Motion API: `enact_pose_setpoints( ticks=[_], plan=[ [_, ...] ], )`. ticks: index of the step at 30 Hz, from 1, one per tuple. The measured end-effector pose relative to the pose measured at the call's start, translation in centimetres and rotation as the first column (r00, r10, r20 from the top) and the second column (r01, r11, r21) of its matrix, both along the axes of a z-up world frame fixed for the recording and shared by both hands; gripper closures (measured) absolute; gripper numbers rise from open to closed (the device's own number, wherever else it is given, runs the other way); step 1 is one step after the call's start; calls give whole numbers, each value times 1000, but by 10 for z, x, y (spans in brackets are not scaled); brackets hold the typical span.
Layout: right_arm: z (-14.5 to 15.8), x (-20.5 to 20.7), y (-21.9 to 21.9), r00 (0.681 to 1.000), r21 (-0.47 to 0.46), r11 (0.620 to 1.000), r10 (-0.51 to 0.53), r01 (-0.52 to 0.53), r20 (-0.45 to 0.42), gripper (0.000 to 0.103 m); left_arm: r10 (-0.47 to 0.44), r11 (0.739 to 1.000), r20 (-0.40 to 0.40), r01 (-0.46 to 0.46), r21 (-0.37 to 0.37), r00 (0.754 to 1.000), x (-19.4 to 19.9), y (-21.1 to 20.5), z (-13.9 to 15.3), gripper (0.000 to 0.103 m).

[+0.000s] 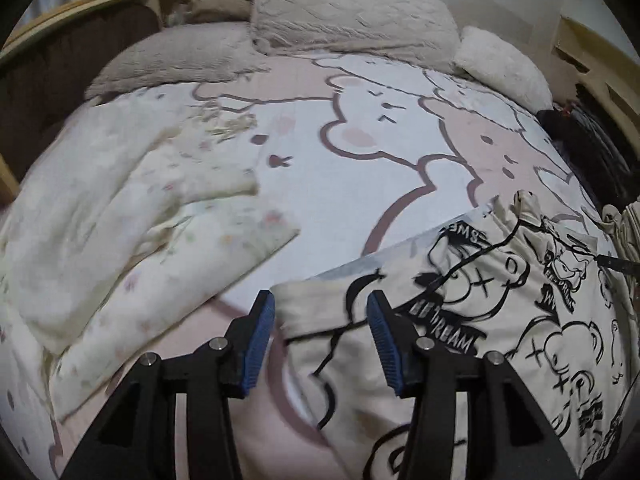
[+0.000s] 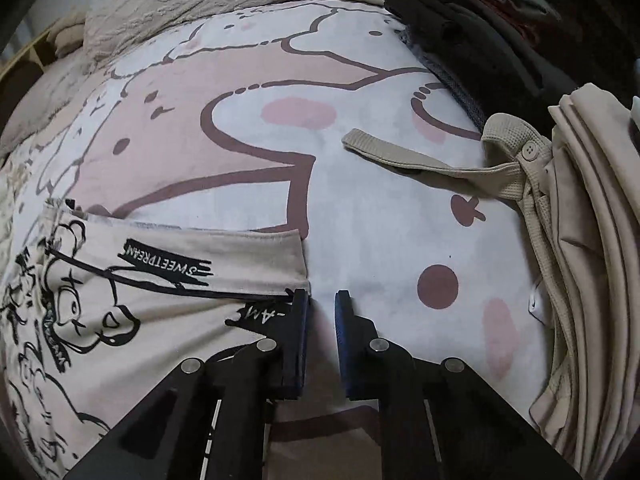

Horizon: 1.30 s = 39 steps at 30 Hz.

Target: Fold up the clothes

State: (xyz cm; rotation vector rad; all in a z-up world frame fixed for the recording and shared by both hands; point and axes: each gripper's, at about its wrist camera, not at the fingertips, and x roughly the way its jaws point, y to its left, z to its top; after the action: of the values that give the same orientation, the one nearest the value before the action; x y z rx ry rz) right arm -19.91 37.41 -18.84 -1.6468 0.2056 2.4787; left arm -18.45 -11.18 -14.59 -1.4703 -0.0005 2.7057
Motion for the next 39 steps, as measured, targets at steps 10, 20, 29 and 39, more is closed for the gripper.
enact_pose_setpoints(
  ticks=[10, 20, 29, 39],
  plan=[
    [-6, -3, 1, 1000, -4, 1000, 4, -4, 23, 90, 130, 943, 31, -114, -311, 991, -26, -10, -38, 42],
    [26, 36, 27, 995, -217, 975, -54, 36, -78, 47, -29, 970, -129, -3, -241, 991, 50, 28, 27, 45],
    [37, 155, 9, 996, -376, 923, 91, -77, 20, 54, -399, 917, -248, 389, -90, 883, 167, 156, 43, 45],
    [4, 240, -37, 962, -590, 807, 177, -20, 209, 66, -579, 797, -299, 604, -11, 758, 235, 223, 23, 45]
  ],
)
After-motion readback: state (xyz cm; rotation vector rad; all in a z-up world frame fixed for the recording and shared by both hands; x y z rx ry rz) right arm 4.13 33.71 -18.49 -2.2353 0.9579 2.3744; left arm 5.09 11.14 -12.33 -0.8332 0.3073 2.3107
